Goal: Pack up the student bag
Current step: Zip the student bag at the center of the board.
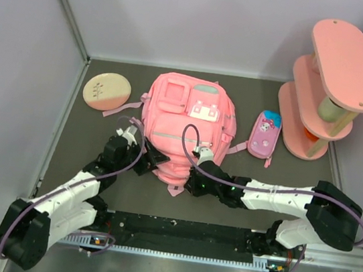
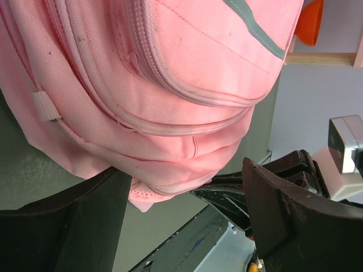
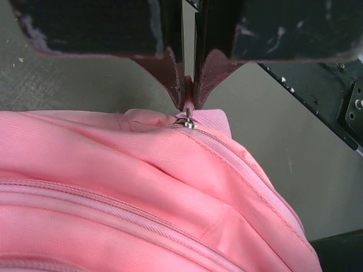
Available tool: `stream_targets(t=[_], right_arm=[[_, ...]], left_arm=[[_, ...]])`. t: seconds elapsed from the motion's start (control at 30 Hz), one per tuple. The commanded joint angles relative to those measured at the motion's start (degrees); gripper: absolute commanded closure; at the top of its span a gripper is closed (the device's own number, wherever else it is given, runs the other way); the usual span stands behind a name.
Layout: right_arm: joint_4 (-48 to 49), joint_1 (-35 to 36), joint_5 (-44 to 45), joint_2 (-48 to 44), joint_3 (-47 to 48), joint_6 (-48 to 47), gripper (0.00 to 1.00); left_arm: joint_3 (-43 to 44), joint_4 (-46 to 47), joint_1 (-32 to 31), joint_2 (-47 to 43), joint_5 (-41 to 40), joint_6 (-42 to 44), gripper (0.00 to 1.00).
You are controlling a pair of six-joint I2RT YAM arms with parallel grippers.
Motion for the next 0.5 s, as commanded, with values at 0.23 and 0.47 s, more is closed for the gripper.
stream_targets(t=[0.23,0.47], right_arm=[[0.9,1.1,-1.9,1.5,4.7,-1.6,1.0],[-3.9,-0.6,3.7,0.0,4.1,-2.1,1.0]], left_arm=[[0.0,12.1,-7.9,11.6,-6.7,-5.0,0.72],[4.0,2.9,-5.6,12.0,-10.4,0.6,1.0]])
